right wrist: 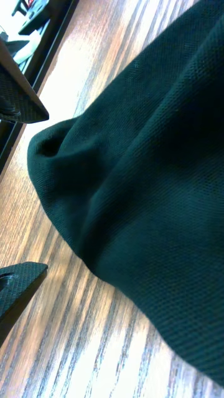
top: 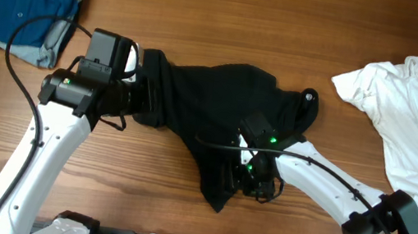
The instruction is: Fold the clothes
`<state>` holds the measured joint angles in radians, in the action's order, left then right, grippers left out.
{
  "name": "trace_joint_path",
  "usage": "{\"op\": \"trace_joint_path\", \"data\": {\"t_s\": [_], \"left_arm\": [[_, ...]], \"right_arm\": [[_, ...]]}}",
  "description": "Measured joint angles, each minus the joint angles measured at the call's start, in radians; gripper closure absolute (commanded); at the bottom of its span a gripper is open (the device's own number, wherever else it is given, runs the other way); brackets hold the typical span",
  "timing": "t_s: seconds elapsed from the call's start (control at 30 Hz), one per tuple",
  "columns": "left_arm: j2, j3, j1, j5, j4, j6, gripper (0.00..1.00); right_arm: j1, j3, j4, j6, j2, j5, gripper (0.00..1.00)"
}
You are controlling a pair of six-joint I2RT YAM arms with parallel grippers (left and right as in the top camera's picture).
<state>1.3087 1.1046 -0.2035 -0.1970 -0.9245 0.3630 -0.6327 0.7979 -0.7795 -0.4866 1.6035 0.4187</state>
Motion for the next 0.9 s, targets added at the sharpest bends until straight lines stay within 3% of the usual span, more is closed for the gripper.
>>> {"op": "trace_joint_path", "data": {"t_s": [0.47,0.9], "left_arm": [[0.0,0.0,0.0,-0.003,0.0,-0.003,0.44],[0.0,0.0,0.0,-0.003,0.0,-0.003,0.43]], "right_arm": [[-0.006,0.0,0.074,0.001,0.0,0.007,0.27],[-0.115,0.0,0.087,-0.02,0.0,0.014,0.28]]}}
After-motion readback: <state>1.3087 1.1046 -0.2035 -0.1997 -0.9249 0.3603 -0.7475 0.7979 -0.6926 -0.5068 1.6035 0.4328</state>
